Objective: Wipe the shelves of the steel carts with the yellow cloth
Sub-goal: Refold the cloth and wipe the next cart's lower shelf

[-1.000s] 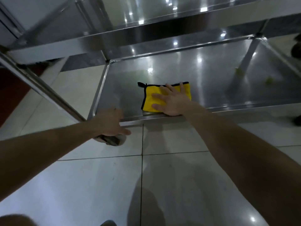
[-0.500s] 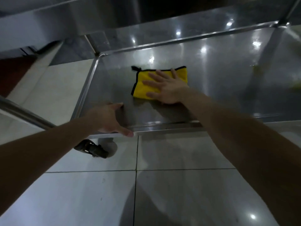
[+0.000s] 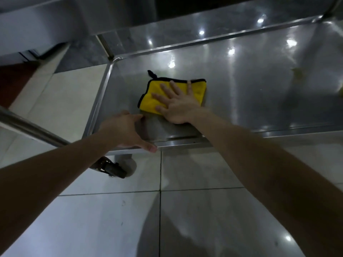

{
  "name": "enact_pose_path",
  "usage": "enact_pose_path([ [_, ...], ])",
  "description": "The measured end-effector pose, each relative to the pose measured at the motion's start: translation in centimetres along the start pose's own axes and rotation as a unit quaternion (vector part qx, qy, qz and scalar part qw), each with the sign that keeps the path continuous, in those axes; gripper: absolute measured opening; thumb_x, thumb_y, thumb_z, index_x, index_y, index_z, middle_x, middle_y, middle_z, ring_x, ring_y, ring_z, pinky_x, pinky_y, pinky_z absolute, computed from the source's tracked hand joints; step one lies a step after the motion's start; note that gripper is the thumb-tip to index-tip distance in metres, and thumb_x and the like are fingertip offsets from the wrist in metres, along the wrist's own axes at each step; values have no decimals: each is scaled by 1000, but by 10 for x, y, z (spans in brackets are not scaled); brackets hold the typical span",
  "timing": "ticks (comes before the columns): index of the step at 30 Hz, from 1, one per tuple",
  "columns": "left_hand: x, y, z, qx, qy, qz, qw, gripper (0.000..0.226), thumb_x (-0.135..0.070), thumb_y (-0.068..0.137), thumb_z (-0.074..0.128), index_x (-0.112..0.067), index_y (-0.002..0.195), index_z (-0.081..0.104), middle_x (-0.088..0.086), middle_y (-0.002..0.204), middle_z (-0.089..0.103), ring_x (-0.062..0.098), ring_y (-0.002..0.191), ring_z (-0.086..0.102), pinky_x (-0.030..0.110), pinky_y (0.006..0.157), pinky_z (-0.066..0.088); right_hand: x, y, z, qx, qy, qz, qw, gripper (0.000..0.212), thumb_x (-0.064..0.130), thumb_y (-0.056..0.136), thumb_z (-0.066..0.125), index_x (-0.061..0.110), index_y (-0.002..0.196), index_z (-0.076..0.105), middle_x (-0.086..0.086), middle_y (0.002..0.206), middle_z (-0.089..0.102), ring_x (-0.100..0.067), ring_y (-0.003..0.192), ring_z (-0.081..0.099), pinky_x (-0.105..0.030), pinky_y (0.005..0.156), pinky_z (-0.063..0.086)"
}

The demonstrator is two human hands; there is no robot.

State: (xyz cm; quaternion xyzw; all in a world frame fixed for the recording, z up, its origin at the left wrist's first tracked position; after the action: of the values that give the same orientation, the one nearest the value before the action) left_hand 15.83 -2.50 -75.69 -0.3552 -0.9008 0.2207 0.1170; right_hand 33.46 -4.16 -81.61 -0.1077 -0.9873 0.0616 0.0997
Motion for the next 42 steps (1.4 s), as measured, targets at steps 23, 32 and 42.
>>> enact_pose_path([
  [23, -171, 10, -35, 4, 5, 95, 995, 168, -103, 38, 75, -21, 173, 15, 10, 178, 23, 31, 161, 30, 43, 125, 37, -149, -171, -33, -39, -30, 18, 999, 71, 75, 106, 24, 48, 169, 6, 7, 181, -3, -17, 166, -7, -58, 132, -2],
  [32, -193, 47, -26, -3, -27, 74, 997, 76, -89, 38, 88, -42, 88, 56, -24, 90, 54, 5, 82, 56, 23, 68, 42, -171, -137, -18, -34, -2, 1, 999, 72, 78, 102, 18, 52, 168, 6, 13, 179, -6, -15, 165, -11, -58, 131, -9],
  [42, -174, 44, -20, -11, 18, 22, 1000, 167, -116, 16, 59, -19, 152, 51, 8, 148, 50, 28, 135, 50, 41, 111, 49, -405, -171, -53, -73, 39, 345, 935, 82, 79, 99, 18, 42, 170, 5, 2, 181, -6, -29, 166, -8, -66, 128, -8],
])
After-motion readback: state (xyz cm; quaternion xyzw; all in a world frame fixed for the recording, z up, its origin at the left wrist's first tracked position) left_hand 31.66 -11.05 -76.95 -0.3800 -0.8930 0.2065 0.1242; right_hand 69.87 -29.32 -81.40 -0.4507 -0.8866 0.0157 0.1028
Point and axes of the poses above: each hand's wrist, its own y-axis towards the middle knuckle, its own z-axis out of the palm, x = y × z, the point moved 9 cm from there along y, towards the middle knuckle
